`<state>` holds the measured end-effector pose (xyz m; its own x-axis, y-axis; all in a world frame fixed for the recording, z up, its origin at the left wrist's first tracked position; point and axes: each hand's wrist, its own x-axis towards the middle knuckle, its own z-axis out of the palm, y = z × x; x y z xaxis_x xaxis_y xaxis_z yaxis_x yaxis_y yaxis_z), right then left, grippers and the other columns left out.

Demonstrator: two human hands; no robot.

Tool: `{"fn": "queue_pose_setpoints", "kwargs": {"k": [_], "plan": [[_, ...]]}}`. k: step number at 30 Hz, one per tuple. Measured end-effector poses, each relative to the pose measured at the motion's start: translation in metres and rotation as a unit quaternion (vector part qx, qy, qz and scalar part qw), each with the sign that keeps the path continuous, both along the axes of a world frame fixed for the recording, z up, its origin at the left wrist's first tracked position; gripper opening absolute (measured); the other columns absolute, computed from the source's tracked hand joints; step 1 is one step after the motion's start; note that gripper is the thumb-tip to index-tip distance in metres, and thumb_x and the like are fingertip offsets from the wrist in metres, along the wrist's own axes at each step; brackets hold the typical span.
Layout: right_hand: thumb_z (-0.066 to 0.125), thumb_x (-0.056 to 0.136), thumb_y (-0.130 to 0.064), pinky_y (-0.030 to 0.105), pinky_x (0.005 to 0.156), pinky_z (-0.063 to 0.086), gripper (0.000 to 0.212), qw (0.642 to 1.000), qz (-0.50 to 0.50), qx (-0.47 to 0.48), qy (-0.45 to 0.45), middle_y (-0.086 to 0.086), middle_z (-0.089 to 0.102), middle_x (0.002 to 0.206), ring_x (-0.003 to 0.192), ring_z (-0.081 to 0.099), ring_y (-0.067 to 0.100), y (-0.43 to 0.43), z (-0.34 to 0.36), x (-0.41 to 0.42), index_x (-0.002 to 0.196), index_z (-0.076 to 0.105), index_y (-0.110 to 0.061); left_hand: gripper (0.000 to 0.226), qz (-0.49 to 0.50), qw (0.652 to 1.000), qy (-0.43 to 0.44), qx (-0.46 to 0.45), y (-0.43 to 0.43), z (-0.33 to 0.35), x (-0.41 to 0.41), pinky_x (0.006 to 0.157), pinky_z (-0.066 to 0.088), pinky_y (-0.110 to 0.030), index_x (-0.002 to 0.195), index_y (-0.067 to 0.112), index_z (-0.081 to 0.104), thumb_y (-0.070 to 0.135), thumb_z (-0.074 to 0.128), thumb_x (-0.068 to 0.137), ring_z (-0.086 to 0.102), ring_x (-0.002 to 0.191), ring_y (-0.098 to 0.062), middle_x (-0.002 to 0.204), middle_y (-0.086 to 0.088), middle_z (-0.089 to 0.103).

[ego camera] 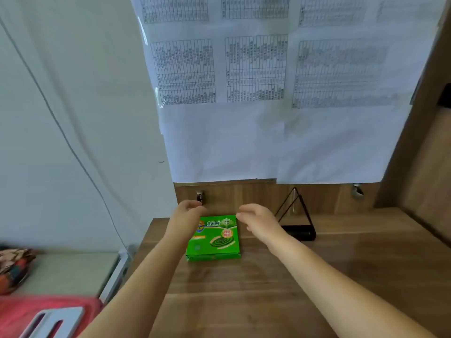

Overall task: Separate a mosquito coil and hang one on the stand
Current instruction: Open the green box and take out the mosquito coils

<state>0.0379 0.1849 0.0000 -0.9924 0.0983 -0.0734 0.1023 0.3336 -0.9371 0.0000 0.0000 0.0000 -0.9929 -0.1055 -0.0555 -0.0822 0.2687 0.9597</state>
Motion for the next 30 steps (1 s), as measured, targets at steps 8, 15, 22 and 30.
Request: {"fn": "queue_pose_setpoints", "kwargs": {"k": [8,15,22,30], "plan": [[0.057,0.097,-0.022,0.024,0.093,0.038,0.046,0.997,-0.026,0.065,-0.029,0.011,0.057,0.138,0.127,0.053,0.023,-0.008,-0.036,-0.017,0.138,0.050,-0.003,0.048,0.027,0.999,-0.041,-0.015,-0.009,-0.038,-0.011,0.081,0.041,-0.033,0.133,0.013,0.052,0.018,0.064,0.087,0.053,0.102,-0.023,0.132,-0.009,0.056],[0.058,0.096,-0.030,0.034,0.088,0.045,0.034,0.985,-0.028,0.166,-0.025,0.017,0.065,0.119,0.111,0.060,0.031,-0.016,-0.058,-0.028,0.114,0.067,-0.002,0.053,0.038,0.997,-0.064,-0.016,-0.010,-0.058,-0.019,0.061,0.045,-0.028,0.141,0.013,0.045,0.020,0.063,0.091,0.056,0.077,-0.012,0.130,-0.012,0.057],[0.057,0.095,-0.041,0.031,0.083,0.037,0.038,0.967,-0.027,0.250,-0.047,0.016,0.057,0.115,0.112,0.053,0.033,-0.022,-0.064,-0.033,0.108,0.071,-0.007,0.050,0.031,0.996,-0.066,-0.043,-0.009,-0.060,-0.019,0.054,0.039,-0.024,0.140,0.014,0.047,0.017,0.059,0.091,0.053,0.072,-0.004,0.113,-0.002,0.058],[0.069,0.089,-0.031,0.035,0.094,0.042,0.036,0.980,-0.045,0.195,0.019,0.010,0.063,0.119,0.116,0.054,0.029,-0.022,-0.076,-0.029,0.119,0.064,-0.011,0.064,0.032,0.997,-0.065,-0.022,-0.006,-0.067,-0.011,0.094,0.052,-0.043,0.146,0.015,0.042,0.006,0.063,0.086,0.063,0.109,-0.026,0.137,-0.005,0.059]]}}
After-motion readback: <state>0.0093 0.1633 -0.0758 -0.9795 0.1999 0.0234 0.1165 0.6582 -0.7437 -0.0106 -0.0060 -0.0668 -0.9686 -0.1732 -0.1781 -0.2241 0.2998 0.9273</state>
